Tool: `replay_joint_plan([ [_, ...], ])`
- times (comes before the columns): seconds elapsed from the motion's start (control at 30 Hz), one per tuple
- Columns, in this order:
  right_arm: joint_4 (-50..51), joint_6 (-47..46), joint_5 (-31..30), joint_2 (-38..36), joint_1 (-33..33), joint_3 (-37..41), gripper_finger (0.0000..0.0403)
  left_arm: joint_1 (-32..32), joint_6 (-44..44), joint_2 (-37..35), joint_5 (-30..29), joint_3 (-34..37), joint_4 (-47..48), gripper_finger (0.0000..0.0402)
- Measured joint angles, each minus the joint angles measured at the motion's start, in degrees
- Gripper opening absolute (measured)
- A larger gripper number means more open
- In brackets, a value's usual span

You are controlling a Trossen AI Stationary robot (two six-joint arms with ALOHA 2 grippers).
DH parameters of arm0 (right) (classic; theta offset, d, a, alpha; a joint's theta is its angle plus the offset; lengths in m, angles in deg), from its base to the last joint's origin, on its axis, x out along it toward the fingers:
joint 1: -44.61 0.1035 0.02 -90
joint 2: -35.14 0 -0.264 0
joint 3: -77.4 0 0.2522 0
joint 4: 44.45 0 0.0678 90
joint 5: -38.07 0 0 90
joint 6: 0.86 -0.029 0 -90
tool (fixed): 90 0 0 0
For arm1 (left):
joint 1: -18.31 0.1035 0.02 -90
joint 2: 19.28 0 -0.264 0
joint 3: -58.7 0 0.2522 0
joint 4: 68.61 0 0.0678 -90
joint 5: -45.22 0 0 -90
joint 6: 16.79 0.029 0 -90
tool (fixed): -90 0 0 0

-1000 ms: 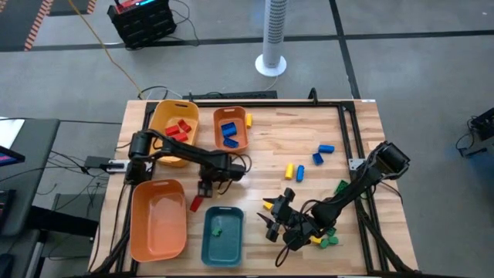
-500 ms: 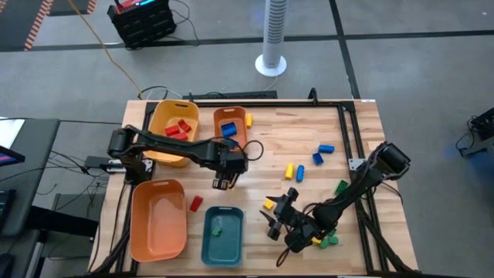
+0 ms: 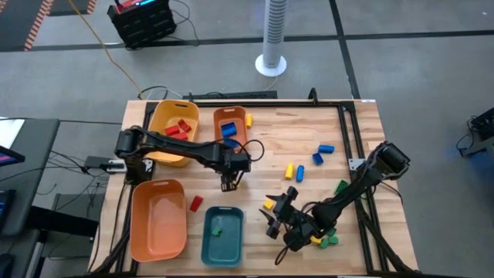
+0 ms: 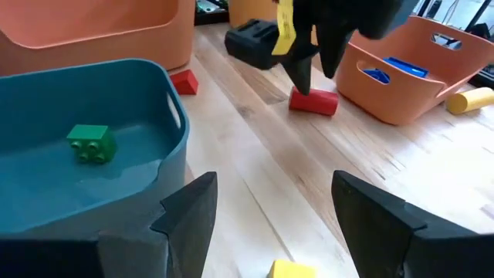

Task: Sort blocks
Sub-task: Put the red wooden block into the yellow bin

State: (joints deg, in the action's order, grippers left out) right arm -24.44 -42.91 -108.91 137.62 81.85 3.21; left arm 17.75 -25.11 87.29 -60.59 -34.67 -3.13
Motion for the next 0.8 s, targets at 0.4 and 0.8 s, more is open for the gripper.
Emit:
replay_joint_plan([
  [0.4, 0.8, -0.4, 0.0, 0.0, 0.5, 0.0, 0.0270, 2.1, -0.8, 5.3, 2.6, 0.2, 2.5, 0.0218],
  [0.8, 1.0, -0.6, 0.0, 0.0, 0.6, 0.0, 0.0270, 2.5, 1.8, 7.7, 4.1, 1.1, -0.1, 0.0203],
])
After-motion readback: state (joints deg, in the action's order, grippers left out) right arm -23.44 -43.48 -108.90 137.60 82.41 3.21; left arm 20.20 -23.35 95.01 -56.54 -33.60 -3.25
